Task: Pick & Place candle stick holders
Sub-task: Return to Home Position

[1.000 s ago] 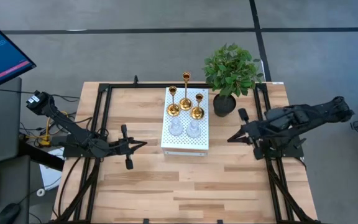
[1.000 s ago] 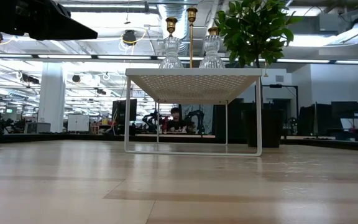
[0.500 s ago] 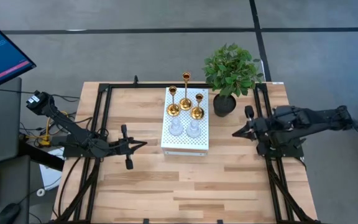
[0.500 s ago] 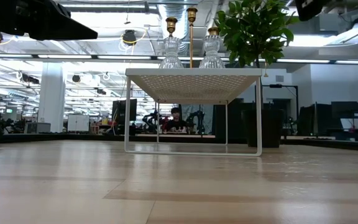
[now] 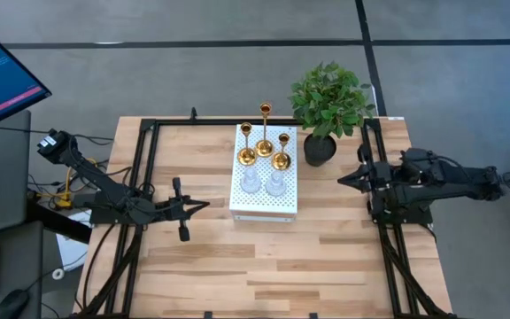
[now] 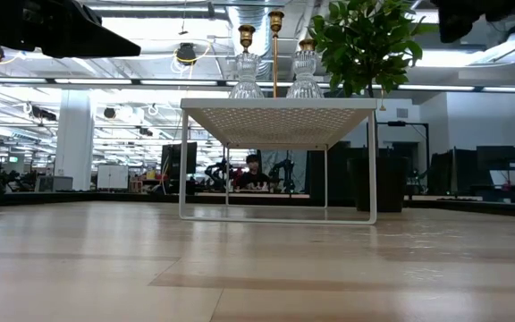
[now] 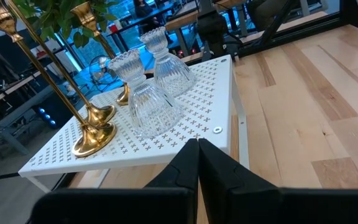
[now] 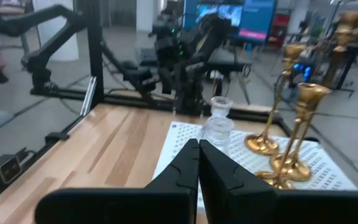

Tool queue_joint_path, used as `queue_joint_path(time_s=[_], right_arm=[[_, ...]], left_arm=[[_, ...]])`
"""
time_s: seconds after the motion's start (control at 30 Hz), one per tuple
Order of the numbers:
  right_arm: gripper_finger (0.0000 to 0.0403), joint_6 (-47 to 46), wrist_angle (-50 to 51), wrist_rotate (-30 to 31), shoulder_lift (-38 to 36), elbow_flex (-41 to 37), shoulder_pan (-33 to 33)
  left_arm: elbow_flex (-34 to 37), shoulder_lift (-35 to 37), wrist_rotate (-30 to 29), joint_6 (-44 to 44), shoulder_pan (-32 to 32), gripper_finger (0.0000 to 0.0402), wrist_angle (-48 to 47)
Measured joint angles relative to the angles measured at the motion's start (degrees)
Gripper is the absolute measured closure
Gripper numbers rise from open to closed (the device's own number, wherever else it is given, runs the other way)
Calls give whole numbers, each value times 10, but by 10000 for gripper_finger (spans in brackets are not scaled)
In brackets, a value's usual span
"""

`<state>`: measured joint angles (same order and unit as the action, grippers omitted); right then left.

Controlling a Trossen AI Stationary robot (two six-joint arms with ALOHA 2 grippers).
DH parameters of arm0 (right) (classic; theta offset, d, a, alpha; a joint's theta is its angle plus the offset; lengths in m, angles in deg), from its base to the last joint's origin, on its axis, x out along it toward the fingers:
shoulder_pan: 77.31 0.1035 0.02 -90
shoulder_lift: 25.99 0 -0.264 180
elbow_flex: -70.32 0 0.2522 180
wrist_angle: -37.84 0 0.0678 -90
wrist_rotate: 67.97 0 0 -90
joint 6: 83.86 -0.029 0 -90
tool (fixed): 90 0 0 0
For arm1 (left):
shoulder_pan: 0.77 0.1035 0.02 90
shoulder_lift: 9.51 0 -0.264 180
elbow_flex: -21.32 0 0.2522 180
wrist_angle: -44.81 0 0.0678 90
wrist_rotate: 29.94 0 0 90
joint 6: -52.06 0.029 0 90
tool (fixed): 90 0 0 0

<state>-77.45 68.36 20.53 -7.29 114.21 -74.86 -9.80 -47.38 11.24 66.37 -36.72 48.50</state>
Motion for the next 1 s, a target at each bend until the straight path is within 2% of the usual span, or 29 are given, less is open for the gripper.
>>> queue_joint_path(time_s=[0.57, 1.0], right_arm=[[403, -19, -64, 0, -180, -143, -7], [403, -36, -127, 0, -185, -254, -7]], left_arm=[[0, 0, 0, 0, 0, 394, 0], [0, 0, 0, 0, 0, 394, 1]])
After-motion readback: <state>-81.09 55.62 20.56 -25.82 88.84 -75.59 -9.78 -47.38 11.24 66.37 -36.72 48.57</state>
